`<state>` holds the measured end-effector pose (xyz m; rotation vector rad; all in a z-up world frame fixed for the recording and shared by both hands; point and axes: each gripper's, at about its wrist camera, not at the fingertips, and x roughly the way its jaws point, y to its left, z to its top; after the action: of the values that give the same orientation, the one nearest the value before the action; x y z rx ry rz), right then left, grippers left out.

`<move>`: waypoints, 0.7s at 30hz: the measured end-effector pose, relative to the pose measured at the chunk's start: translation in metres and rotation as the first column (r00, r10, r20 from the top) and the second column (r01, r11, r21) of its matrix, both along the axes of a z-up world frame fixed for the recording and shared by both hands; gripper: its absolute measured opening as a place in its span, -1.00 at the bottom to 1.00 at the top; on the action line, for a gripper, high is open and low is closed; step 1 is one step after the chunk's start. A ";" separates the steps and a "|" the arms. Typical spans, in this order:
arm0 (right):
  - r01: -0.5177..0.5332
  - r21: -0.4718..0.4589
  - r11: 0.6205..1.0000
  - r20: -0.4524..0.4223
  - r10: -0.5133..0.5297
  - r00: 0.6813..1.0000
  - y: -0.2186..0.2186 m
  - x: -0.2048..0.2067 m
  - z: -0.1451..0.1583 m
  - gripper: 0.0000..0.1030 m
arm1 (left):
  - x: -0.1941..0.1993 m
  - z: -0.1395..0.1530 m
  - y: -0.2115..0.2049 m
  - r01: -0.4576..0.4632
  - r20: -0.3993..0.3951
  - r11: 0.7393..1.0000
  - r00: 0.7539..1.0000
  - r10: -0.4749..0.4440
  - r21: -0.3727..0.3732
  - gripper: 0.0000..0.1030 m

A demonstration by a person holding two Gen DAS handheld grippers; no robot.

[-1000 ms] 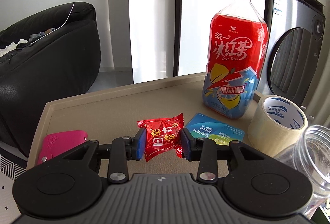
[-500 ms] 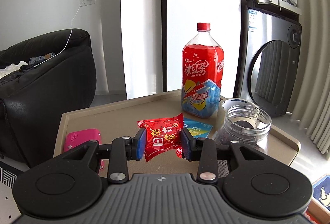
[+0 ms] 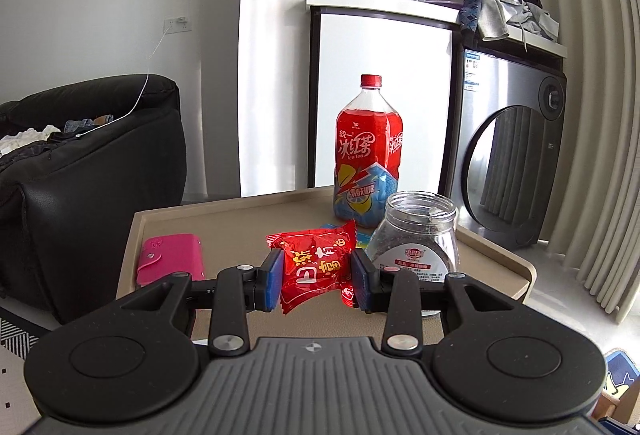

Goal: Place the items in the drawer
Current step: 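Lift the red packet with the left gripper toward the open drawer, then lower the red packet into the drawer with the left gripper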

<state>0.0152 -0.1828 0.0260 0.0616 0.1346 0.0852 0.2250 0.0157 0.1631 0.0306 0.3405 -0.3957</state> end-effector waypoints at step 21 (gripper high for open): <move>0.018 -0.041 0.999 0.014 -0.018 1.000 0.009 -0.005 -0.004 0.57 | -0.052 -0.052 0.013 0.055 -0.105 0.998 0.993 -0.052 0.025 -0.23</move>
<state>0.0100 -0.1739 0.0223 0.0208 0.1217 0.0648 0.1732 0.0283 0.1111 0.0465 0.4493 -0.4463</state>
